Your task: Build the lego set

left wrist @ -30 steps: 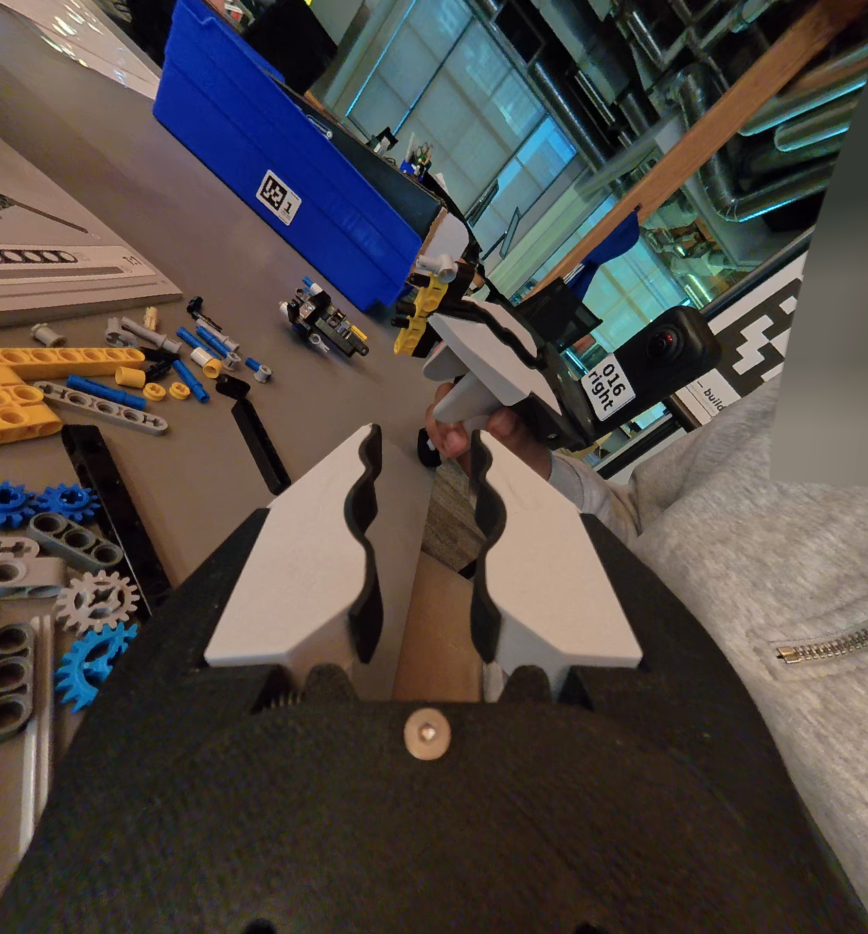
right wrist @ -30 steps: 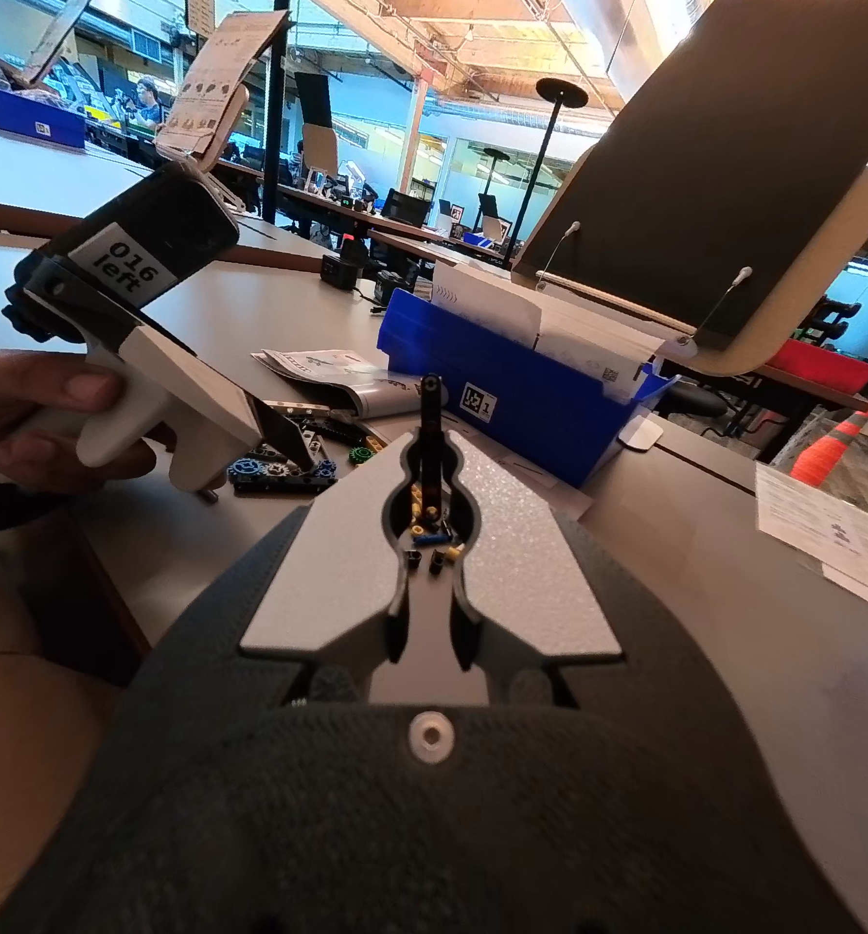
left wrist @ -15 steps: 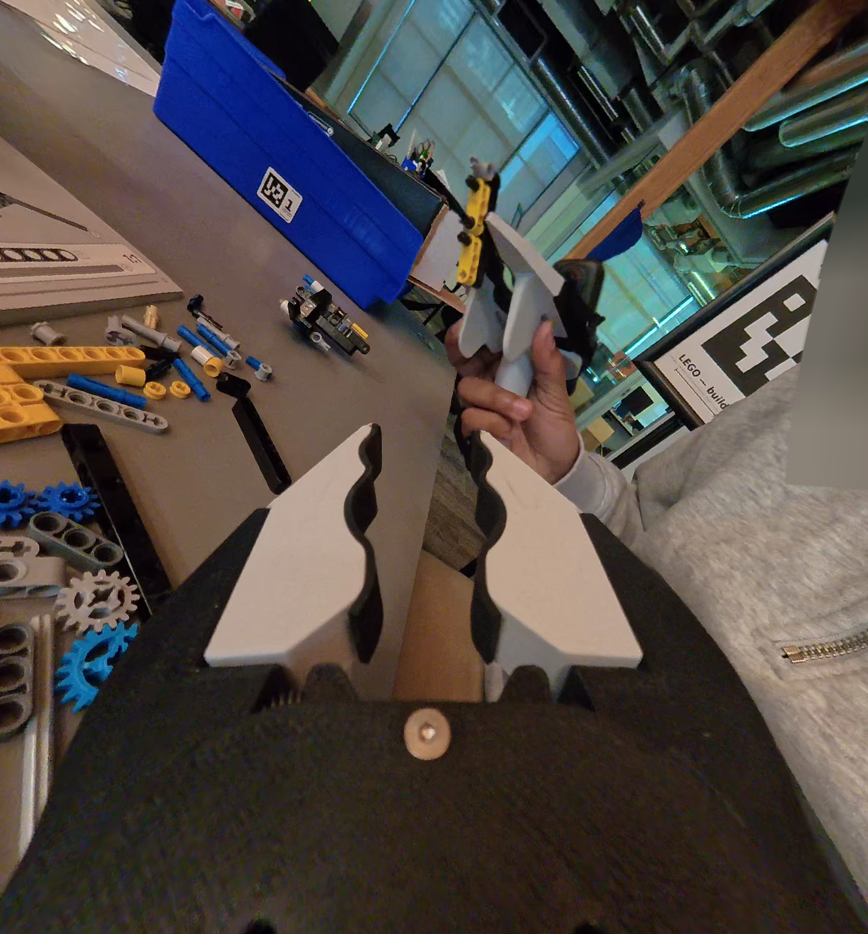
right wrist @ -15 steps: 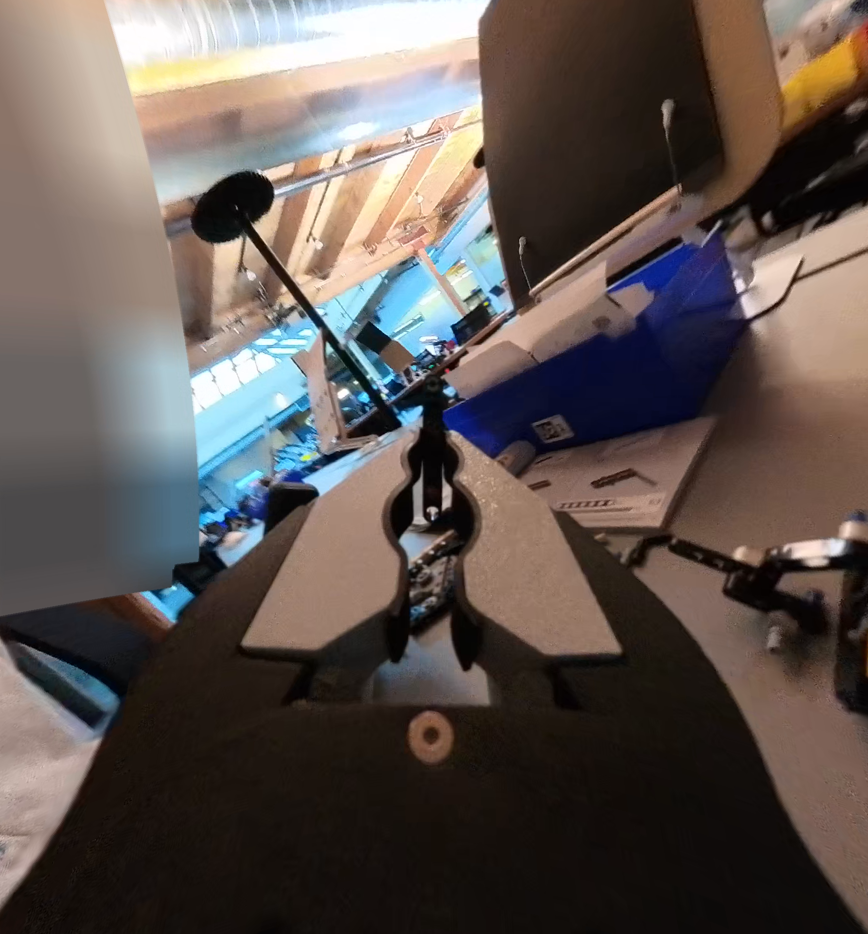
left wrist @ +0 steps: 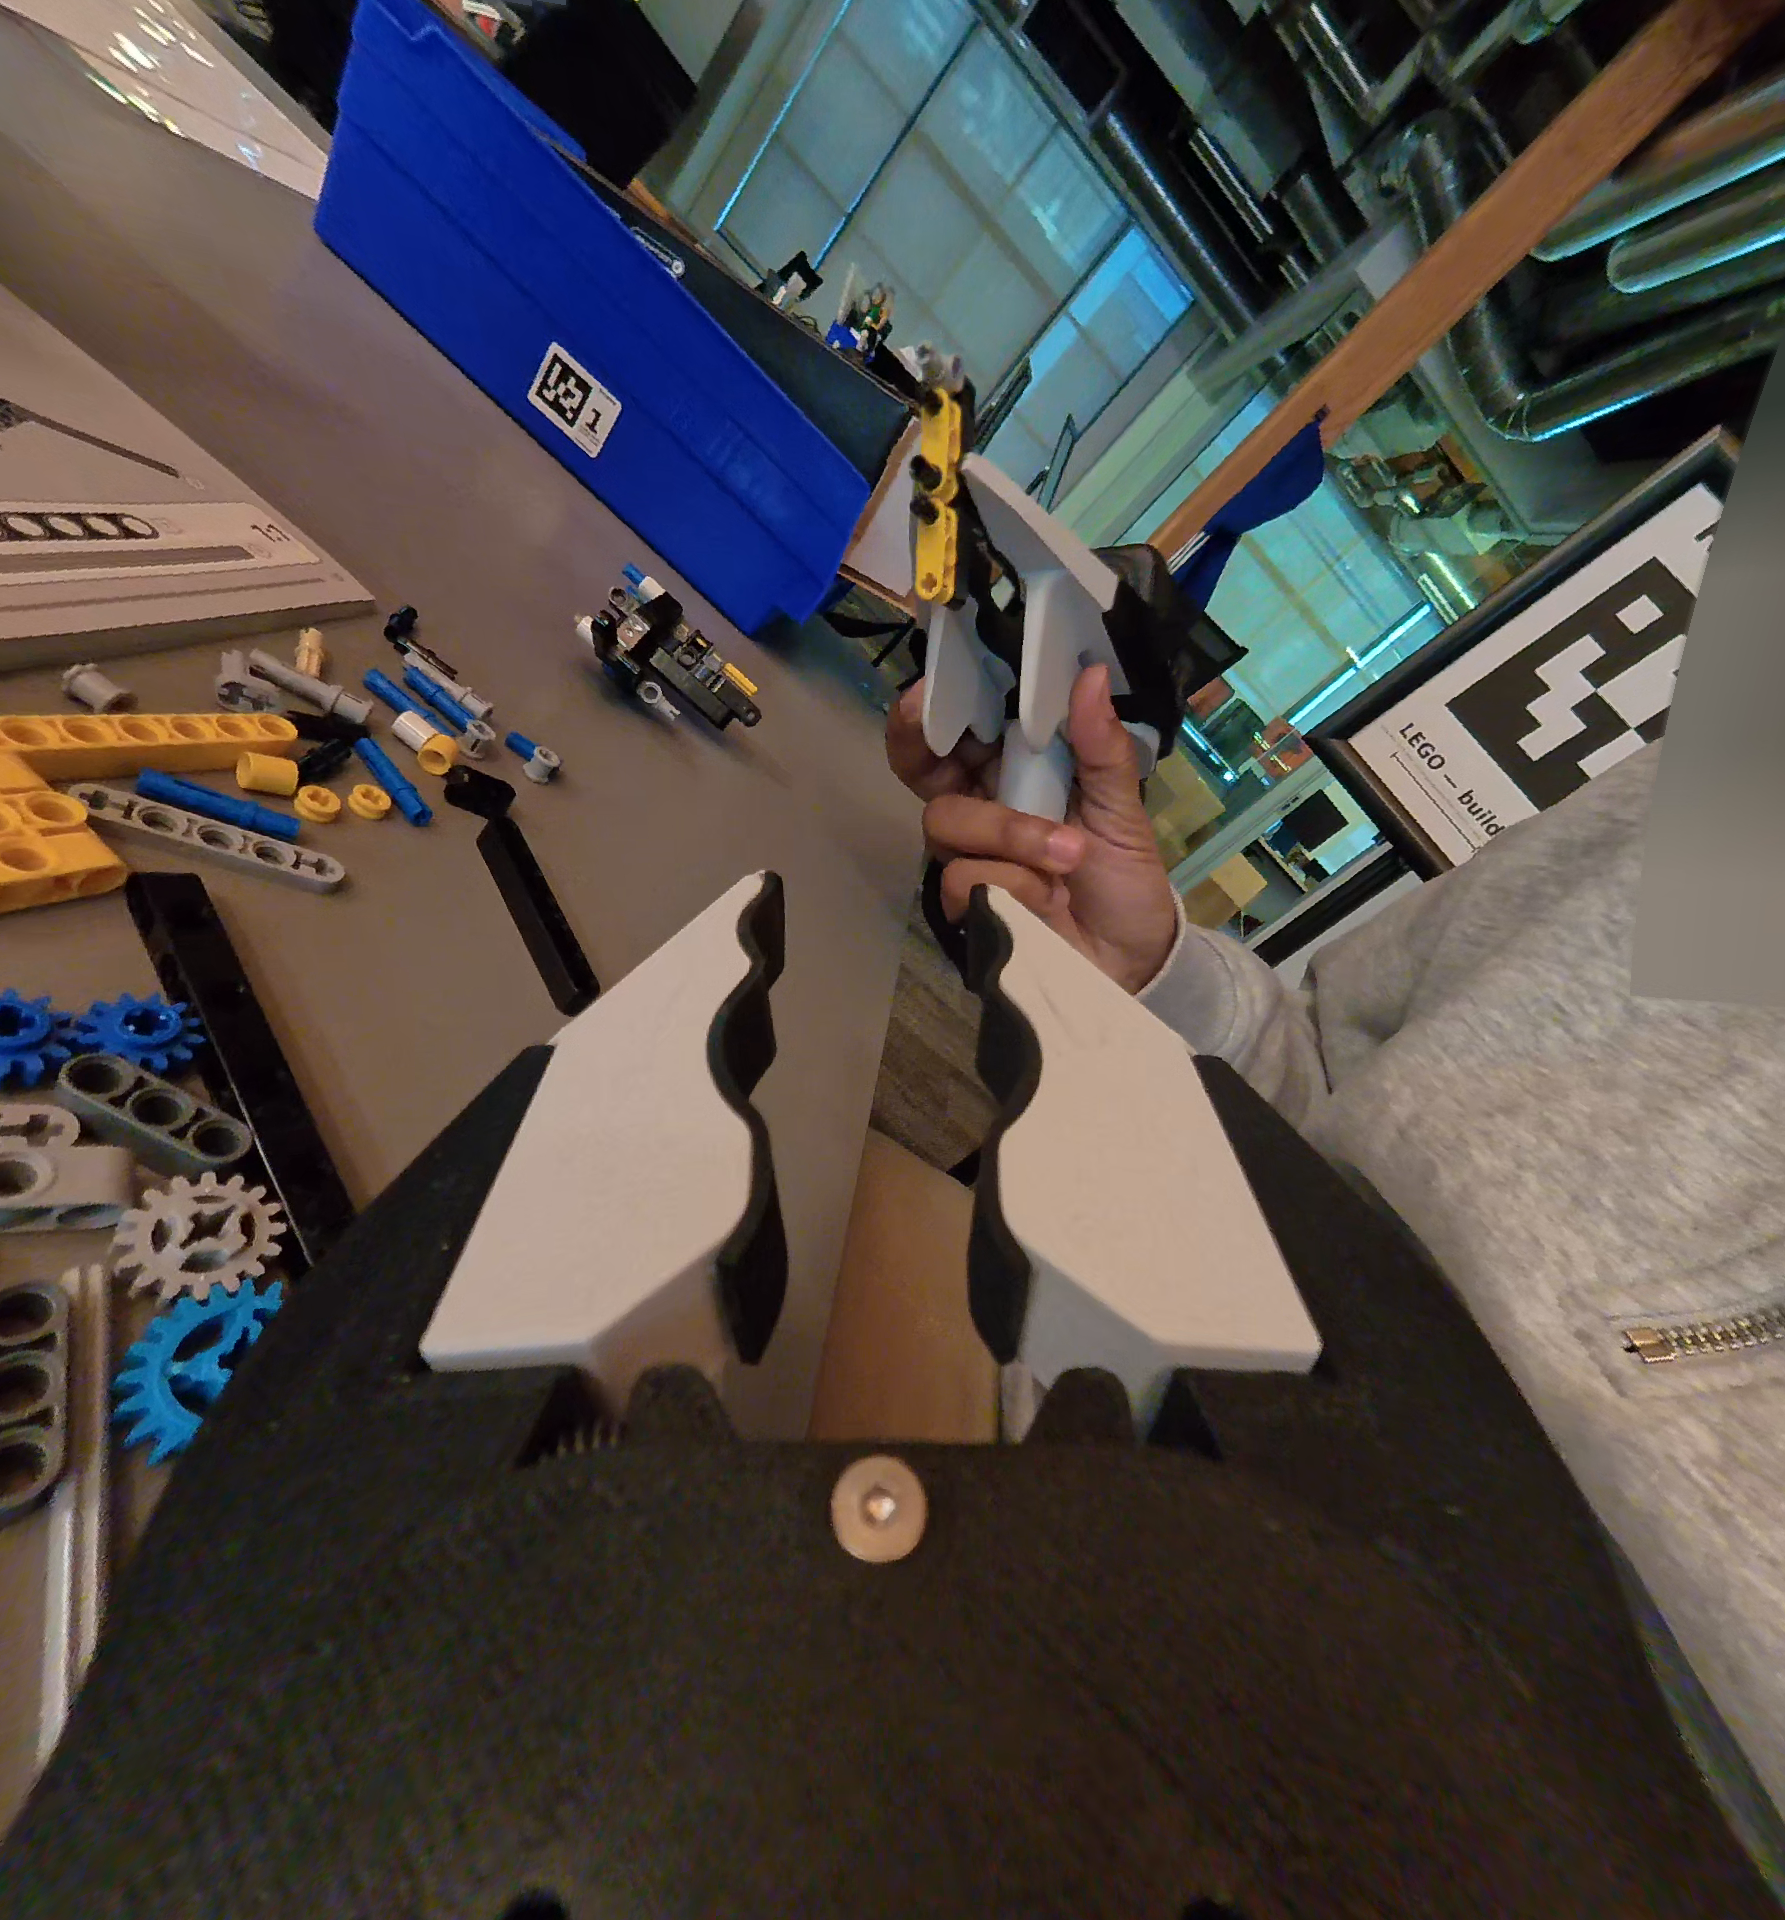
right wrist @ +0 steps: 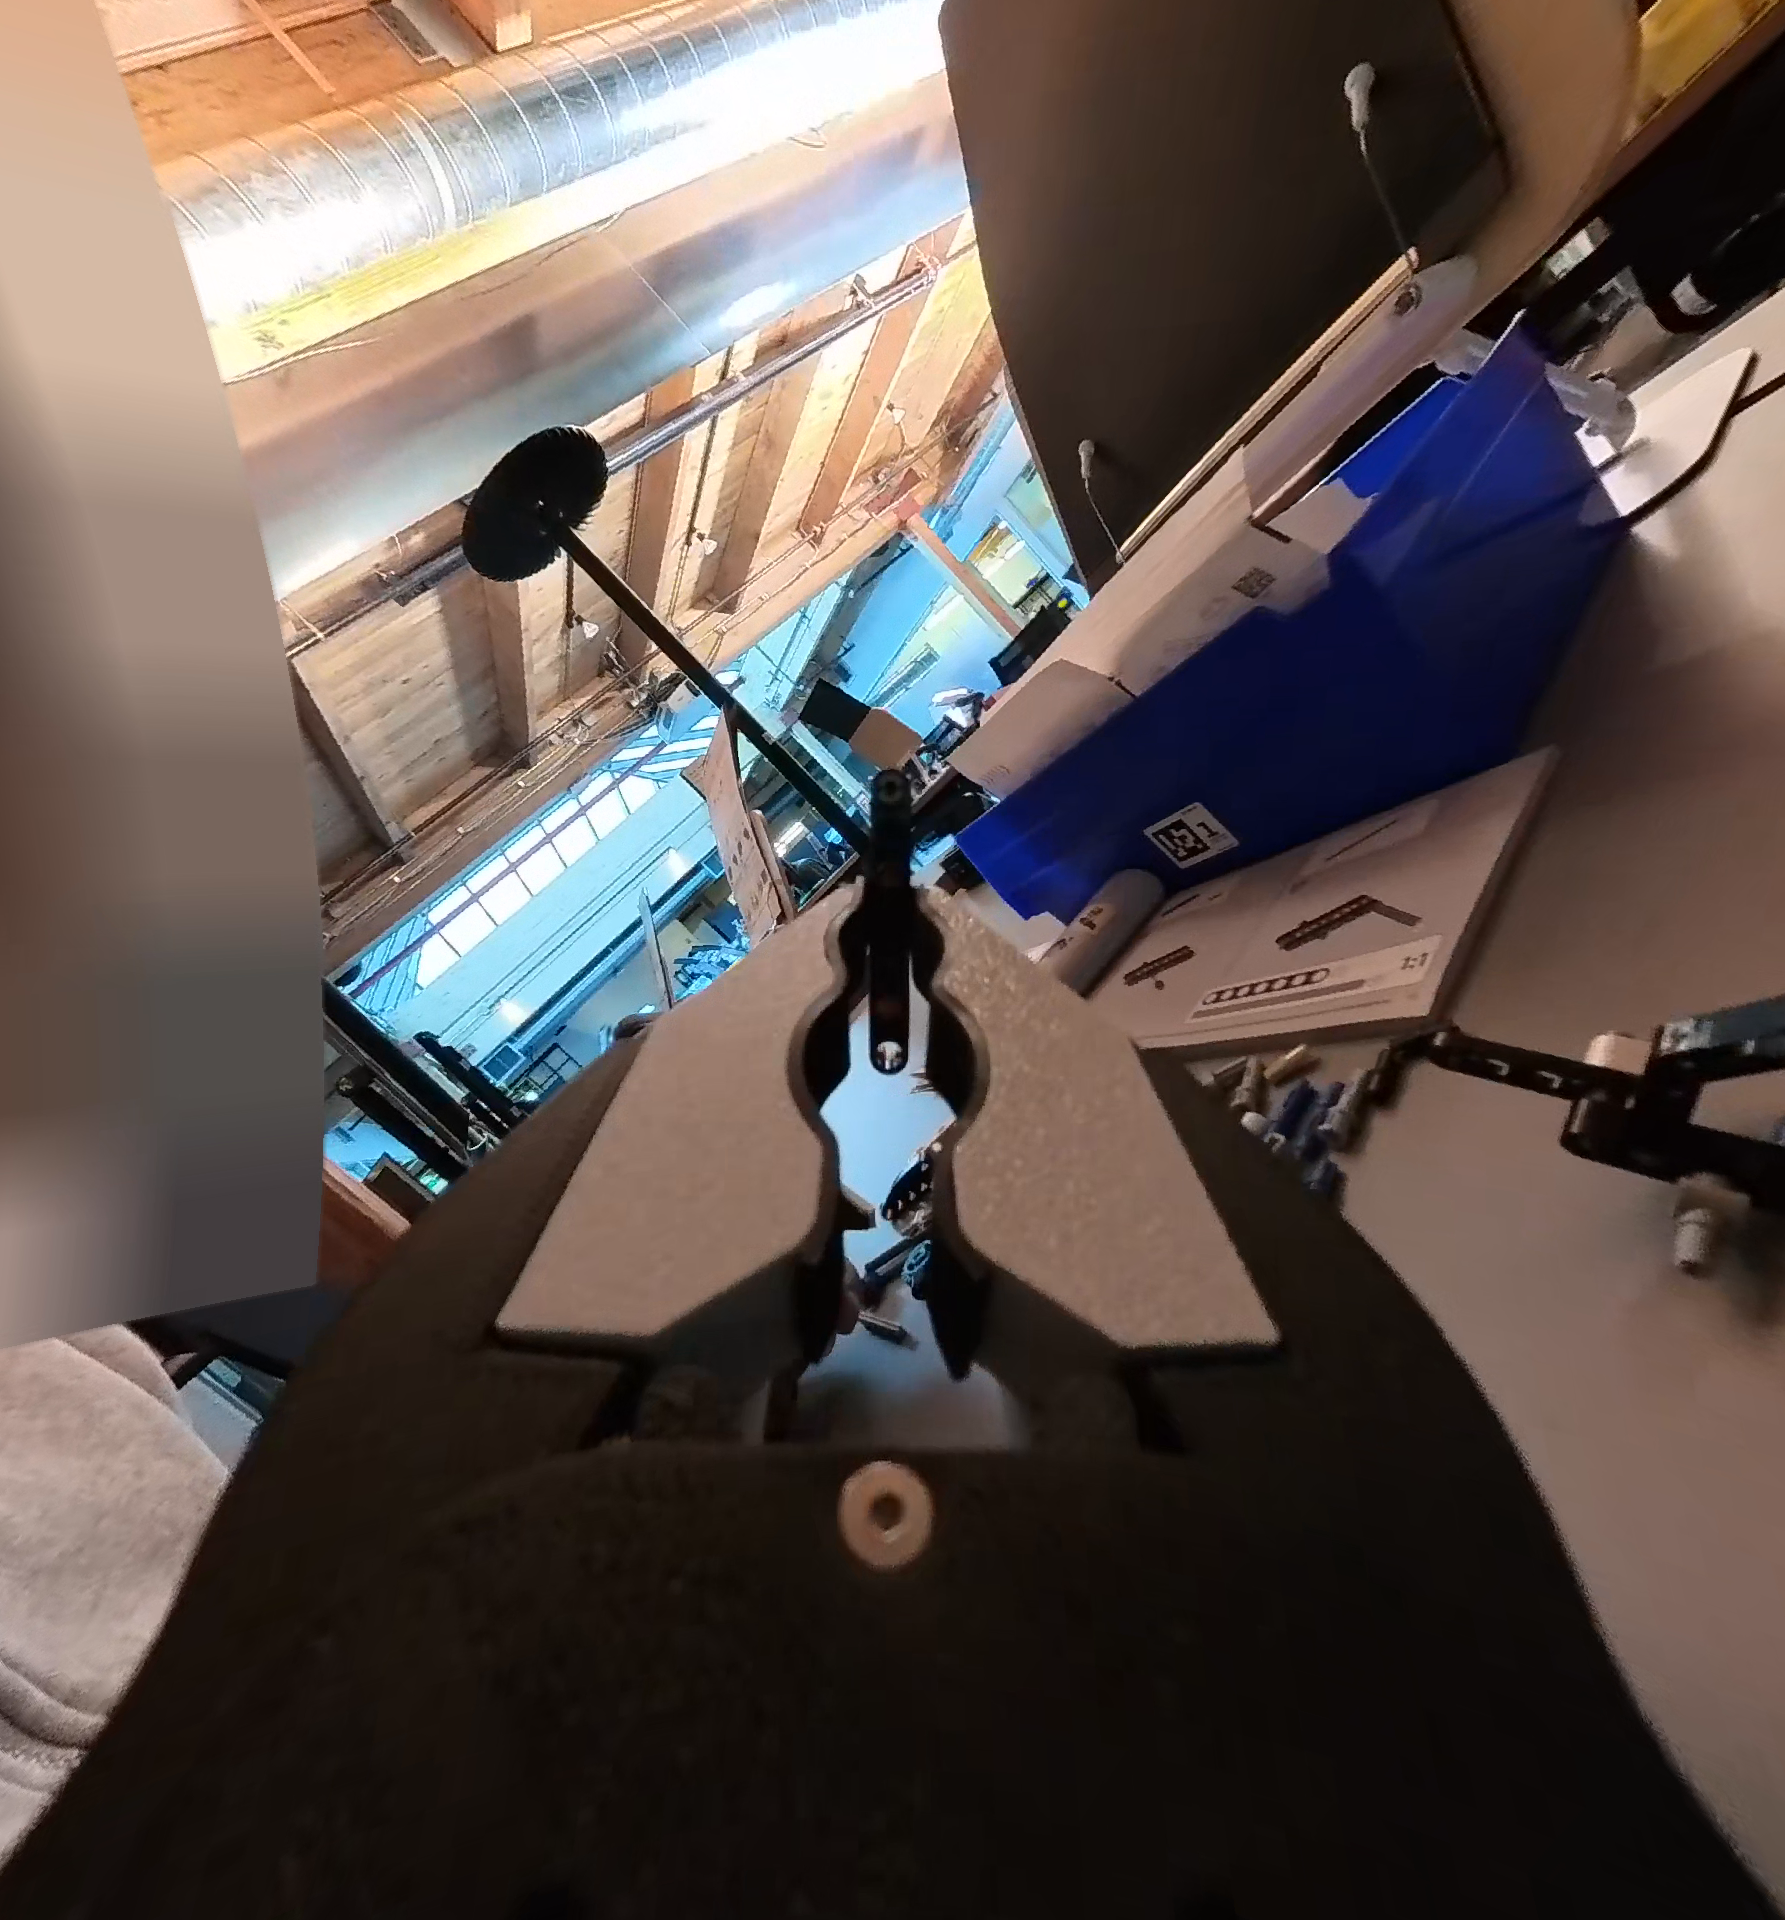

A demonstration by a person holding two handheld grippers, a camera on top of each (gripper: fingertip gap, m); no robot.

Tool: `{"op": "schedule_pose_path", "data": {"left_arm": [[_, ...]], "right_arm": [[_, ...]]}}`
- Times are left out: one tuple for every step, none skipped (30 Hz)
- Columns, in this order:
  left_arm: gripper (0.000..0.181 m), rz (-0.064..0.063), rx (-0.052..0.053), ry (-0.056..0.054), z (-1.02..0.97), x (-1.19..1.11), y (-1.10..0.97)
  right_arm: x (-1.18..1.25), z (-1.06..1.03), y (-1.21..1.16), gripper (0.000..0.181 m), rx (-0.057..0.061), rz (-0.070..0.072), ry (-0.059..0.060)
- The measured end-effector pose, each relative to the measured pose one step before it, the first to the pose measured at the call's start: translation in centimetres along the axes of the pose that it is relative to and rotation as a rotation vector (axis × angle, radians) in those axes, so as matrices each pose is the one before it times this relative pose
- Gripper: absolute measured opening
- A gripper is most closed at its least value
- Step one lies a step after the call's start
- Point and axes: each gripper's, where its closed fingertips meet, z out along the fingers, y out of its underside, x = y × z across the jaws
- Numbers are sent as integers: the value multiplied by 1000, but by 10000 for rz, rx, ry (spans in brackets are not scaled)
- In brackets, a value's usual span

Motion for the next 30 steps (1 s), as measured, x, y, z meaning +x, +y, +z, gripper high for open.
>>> {"op": "schedule_pose_path", "data": {"left_arm": [[33,7,-2,0,-4,2,10],[33,3,-1,2,-1,7,-6],[33,0,-1,1,-1,1,1],[33,0,-2,-1,-1,-2,2],[33,0,-3,-1,7,-7,14],[33,1,-4,-1,-3,-2,6],[33,3,-2,-1,8,5,-3],[33,0,-1,-2,-1,-3,1],[33,1,0,0,0,0,0],[33,-1,0,-1,0,-7,7],[33,-1,0,0,-10,-1,-1],[33,1,1,-1,1,-2,-1],[33,1,-1,-2,9,-2,4],[33,2,-3,-3,-2,-5,5],[33,0,-2,-2,-1,-3,2],[33,-3,0,0,0,2,0],[33,-3,2,2,4,-9,-1],[33,-3,2,0,-8,0,-4],[33,-3,0,-2,0,-1,0],[33,-3,-1,-1,11,-11,5],[33,-6,-3,0,0,-3,-2],[33,-5,-2,1,-1,-1,10],[33,-2,1,0,1,2,-2],[33,0,2,-2,1,-3,-2],[33,-2,0,-2,0,-2,1],[33,-3,-1,1,2,-10,2],[33,-4,0,3,0,7,-1],[33,-3,2,3,-8,4,-4],[33,-4,1,1,4,-9,-1],[33,-8,-2,1,1,0,-4]], "right_arm": [[61,21,67,5,-23,8,0],[64,19,71,5,-26,2,0],[54,33,84,5,-31,-6,-2],[63,27,73,5,-32,-12,4],[71,36,77,5,-30,-14,11],[65,40,68,5,-29,-19,9],[49,30,58,5,-28,-20,4],[36,26,59,5,-25,-14,3],[20,20,40,5,-18,-13,0],[-8,21,41,5,-13,-15,-5],[3,13,24,5,-12,-15,-6],[1,28,34,5,-15,-22,-2],[7,19,28,5,-20,-30,1],[2,30,51,5,-23,-30,-3],[-8,25,38,5,-23,-27,-5],[4,31,49,5,-22,-25,1],[14,23,45,5,-19,-21,3],[3,24,42,5,-17,-15,-1],[11,20,51,5,-23,-22,1],[19,36,57,5,-29,-42,11],[22,18,67,4,-32,-66,19],[12,33,74,4,-39,-82,19],[-2,32,73,4,-44,-86,12],[-20,35,79,4,-42,-85,7],[-25,43,70,4,-39,-77,2],[-33,44,71,4,-35,-61,0],[-10,37,66,4,-31,-39,-1],[-7,36,61,4,-24,-13,-2],[22,28,45,5,-17,12,-4],[26,13,37,5,-14,25,-4]]}}
